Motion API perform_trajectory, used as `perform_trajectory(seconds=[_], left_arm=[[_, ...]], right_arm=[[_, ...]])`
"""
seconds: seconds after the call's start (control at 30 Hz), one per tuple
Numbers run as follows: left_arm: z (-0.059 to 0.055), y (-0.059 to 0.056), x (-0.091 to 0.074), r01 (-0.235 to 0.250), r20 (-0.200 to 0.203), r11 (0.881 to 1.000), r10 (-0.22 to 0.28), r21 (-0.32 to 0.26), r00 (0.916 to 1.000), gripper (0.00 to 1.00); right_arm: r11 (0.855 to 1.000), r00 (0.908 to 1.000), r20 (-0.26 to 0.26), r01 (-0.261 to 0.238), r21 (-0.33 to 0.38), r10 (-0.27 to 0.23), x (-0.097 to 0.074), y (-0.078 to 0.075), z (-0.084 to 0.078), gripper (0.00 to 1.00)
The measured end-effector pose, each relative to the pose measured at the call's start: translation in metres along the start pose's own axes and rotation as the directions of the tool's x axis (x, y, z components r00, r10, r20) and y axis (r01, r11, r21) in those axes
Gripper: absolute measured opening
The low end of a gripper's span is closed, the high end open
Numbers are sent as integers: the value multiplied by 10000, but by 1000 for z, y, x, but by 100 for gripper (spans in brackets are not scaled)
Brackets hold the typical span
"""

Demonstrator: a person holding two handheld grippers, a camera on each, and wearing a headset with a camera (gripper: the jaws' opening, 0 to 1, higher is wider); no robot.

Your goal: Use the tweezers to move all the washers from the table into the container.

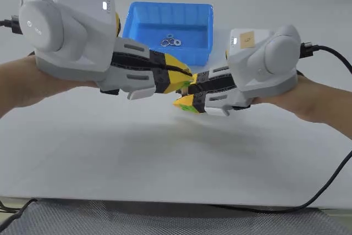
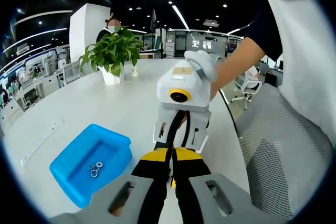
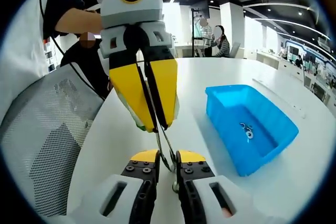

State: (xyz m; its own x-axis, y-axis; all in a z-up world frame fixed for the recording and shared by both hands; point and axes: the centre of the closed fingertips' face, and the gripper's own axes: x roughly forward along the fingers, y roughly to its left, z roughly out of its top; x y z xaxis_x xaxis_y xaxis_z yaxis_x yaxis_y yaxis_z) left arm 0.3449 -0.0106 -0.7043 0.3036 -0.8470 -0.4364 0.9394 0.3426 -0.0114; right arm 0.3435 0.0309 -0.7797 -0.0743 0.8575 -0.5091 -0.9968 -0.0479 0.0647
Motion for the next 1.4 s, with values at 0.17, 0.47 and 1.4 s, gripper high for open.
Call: perform_trajectory(seconds=[0.17, 0.47, 1.4], left_arm=[[-1, 0, 0, 15, -22, 10000, -15, -3, 10000, 6], [-4, 6, -2, -95, -73, 9992, 92, -382, 9999, 6], [-18, 6, -4, -7, -735, 9983, -36, -582, 9973, 18]], right_arm=[[9998, 9999, 17, -104, -170, 104, 0, 1, 1, 13], [9988, 9997, 79, -240, -417, 243, 1, -1, 2, 11], [9996, 9990, 372, -224, -173, 230, 1, 2, 10, 10]])
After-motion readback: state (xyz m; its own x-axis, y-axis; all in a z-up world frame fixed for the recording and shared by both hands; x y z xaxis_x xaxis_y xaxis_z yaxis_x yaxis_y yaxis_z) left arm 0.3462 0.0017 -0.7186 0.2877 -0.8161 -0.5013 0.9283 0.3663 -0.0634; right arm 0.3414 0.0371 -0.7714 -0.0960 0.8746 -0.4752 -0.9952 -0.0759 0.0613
